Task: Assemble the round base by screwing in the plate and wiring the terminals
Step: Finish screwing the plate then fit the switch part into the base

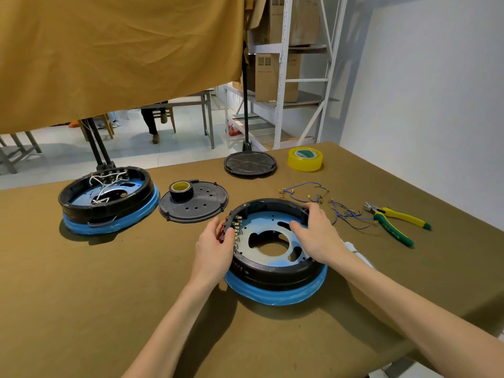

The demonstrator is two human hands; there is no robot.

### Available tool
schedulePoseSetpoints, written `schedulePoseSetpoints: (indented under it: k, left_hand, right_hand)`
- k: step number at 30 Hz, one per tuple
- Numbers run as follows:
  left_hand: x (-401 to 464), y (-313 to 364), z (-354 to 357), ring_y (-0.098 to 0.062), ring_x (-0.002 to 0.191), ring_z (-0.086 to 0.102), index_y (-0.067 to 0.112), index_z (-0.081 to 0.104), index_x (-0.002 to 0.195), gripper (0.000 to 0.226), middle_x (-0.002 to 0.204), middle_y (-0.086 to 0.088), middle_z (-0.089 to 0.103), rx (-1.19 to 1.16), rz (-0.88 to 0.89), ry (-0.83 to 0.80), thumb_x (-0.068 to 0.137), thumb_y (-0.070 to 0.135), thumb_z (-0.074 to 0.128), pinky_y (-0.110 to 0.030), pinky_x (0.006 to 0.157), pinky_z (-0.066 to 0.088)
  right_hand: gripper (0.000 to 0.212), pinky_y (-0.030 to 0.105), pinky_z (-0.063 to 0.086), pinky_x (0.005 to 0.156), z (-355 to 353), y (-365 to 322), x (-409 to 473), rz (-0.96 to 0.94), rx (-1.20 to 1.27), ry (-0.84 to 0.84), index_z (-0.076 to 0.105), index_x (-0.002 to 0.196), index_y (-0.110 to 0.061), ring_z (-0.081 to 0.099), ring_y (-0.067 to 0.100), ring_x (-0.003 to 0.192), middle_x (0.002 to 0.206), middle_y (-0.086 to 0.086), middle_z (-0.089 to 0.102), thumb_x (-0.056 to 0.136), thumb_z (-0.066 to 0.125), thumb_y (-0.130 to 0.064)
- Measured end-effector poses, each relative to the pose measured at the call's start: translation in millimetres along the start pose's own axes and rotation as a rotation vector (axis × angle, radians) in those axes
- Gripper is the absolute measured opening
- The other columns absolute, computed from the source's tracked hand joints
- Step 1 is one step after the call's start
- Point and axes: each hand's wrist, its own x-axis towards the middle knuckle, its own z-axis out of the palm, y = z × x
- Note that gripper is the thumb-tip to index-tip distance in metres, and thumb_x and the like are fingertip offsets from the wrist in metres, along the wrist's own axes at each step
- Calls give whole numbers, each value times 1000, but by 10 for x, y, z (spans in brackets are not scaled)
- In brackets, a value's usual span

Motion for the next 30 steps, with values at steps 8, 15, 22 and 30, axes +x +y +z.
schedulePoseSetpoints:
  k: [8, 15, 22, 30]
  left_hand:
    - [-37, 23, 57, -21, 151, 34, 16, 24, 163, 55, 163, -2, 39, 138, 66, 1, 111, 26, 41, -31, 115, 32]
    - [106, -66, -20, -23, 158, 16, 26, 20, 164, 66, 169, 7, 26, 59, 65, -115, 107, 28, 53, -54, 128, 18]
    - [63, -61, 28, -24, 159, 12, 28, 16, 164, 63, 169, 7, 24, -11, 69, -118, 109, 28, 47, -57, 127, 19]
    - [-42, -103, 19, -14, 158, -8, 22, 24, 162, 60, 173, 4, 5, 122, 32, -63, 109, 41, 43, -48, 129, -4]
  right_hand:
    - [62, 32, 38, 95, -7, -32, -25, -6, -42, -7, 32, 152, -13, 48, 27, 129, 146, 11, 45, 101, 59, -36]
    - [69, 31, 37, 100, -43, 5, -24, -19, -30, -40, 28, 155, -14, 47, 25, 133, 150, 11, 42, 99, 63, -35]
    - [73, 34, 40, 101, -27, -5, 0, -21, -73, -42, 28, 154, -13, 49, 27, 130, 147, 11, 44, 97, 66, -36]
    - [65, 31, 39, 100, -46, 38, -33, -26, -3, -27, 32, 152, -14, 49, 25, 129, 145, 10, 47, 98, 65, -29]
